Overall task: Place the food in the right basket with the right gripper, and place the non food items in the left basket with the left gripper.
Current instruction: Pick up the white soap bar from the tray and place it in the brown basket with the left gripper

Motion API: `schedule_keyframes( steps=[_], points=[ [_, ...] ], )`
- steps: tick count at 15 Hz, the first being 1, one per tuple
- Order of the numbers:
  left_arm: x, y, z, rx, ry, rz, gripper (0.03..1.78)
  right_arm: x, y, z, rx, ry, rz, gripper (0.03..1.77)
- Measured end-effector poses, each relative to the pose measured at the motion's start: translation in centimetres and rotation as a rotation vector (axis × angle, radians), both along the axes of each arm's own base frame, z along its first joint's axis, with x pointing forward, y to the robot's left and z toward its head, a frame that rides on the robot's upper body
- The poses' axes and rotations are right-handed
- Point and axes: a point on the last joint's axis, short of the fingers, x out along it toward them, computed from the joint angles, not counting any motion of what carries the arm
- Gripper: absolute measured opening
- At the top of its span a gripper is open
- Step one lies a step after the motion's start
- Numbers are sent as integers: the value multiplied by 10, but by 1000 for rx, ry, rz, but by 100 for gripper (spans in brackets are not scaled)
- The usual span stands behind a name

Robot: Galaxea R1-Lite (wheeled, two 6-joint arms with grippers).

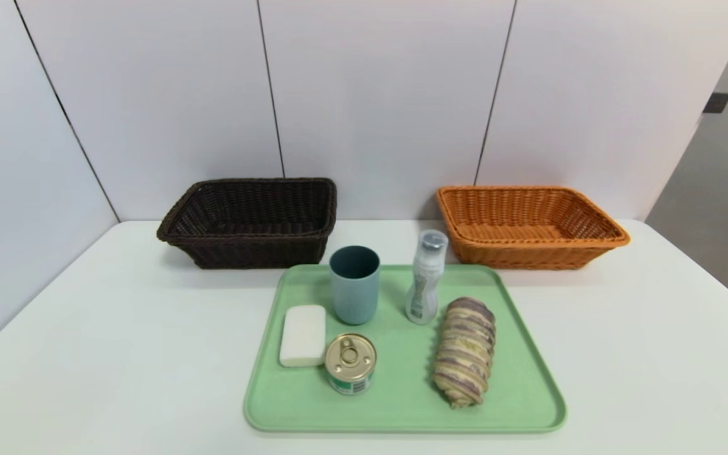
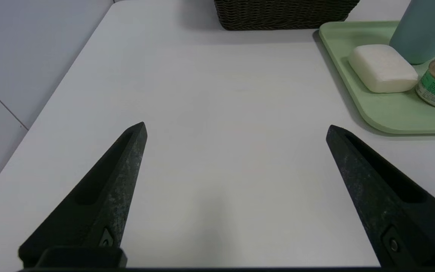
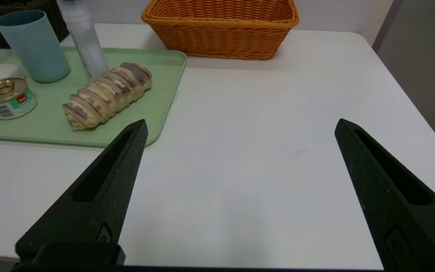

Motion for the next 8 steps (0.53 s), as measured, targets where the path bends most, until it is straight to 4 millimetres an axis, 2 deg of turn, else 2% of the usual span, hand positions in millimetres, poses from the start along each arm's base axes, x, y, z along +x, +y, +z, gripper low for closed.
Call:
schedule_keyframes(
  steps=[3, 8],
  points=[
    [16, 0, 36, -12, 55, -4, 169, 13, 0, 34, 0, 41, 4, 171],
    [63, 0, 80, -79, 194, 5, 169, 61, 1, 81, -4, 204, 13, 171]
  ],
)
